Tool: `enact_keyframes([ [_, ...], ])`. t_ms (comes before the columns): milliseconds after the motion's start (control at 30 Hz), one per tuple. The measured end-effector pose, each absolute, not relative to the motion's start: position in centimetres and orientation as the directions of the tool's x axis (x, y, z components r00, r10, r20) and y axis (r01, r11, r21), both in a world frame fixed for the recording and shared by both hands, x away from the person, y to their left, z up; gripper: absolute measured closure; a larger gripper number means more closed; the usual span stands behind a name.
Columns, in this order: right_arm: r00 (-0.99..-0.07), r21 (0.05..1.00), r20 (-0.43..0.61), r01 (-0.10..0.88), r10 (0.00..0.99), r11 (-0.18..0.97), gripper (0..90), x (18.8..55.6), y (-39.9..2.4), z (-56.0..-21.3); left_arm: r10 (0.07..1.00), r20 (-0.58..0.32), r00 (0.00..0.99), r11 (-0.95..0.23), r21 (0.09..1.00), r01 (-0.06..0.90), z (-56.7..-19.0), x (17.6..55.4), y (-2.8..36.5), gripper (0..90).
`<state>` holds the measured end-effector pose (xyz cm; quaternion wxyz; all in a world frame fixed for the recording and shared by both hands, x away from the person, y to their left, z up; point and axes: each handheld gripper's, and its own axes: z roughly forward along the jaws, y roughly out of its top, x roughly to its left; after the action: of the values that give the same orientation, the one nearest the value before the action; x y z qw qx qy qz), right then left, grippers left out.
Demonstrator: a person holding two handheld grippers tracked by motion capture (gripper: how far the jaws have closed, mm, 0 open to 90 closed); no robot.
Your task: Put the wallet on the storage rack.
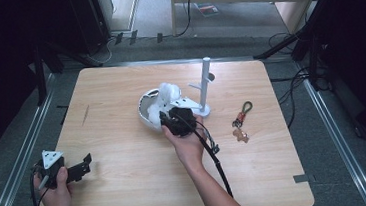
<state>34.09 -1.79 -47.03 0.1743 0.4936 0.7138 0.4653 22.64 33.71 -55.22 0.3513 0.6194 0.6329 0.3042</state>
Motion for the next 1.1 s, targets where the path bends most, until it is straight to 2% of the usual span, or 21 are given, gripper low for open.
enact_keyframes([
  [133,-0.432,0.832,0.245,0.553,0.868,0.041,76.3,34.3,-1.6,-47.0,0.998,-0.068,0.016,0.047,0.819,0.572,-55.2,22.7,33.7,0.2],
  [333,-0.394,0.857,0.211,0.515,0.894,0.025,78.0,34.3,-0.8,-47.4,0.997,-0.07,0.018,0.047,0.82,0.571,-55.2,22.7,33.7,0.3],
  [400,-0.401,0.863,0.156,0.499,0.903,0.073,78.0,34.4,0.0,-47.9,0.997,-0.07,0.018,0.047,0.819,0.572,-55.2,22.7,33.7,0.3],
  [600,-0.392,0.867,0.076,0.48,0.917,0.134,77.6,34.3,0.5,-48.3,0.997,-0.072,0.023,0.046,0.818,0.573,-55.2,22.7,33.7,0.3],
  [667,-0.393,0.863,0.104,0.491,0.914,0.113,74.8,34.4,0.3,-48.2,0.997,-0.076,0.022,0.049,0.819,0.572,-55.2,22.7,33.7,0.2],
  [833,-0.429,0.845,0.218,0.533,0.877,0.05,56.6,35.0,-1.3,-47.5,0.996,-0.08,0.026,0.051,0.816,0.576,-55.2,22.7,33.7,0.3],
  [900,-0.424,0.844,0.231,0.535,0.876,0.036,53.5,35.0,-1.7,-47.2,0.997,-0.079,0.026,0.049,0.816,0.576,-55.2,22.7,33.7,0.2],
  [967,-0.427,0.844,0.251,0.537,0.869,0.02,56.8,35.0,-2.3,-46.8,0.996,-0.08,0.026,0.051,0.816,0.576,-55.2,22.7,33.7,0.2],
  [1100,-0.453,0.824,0.279,0.566,0.846,0.031,69.2,34.9,-2.4,-46.8,0.997,-0.073,0.028,0.044,0.815,0.578,-55.2,22.7,33.7,0.3],
])
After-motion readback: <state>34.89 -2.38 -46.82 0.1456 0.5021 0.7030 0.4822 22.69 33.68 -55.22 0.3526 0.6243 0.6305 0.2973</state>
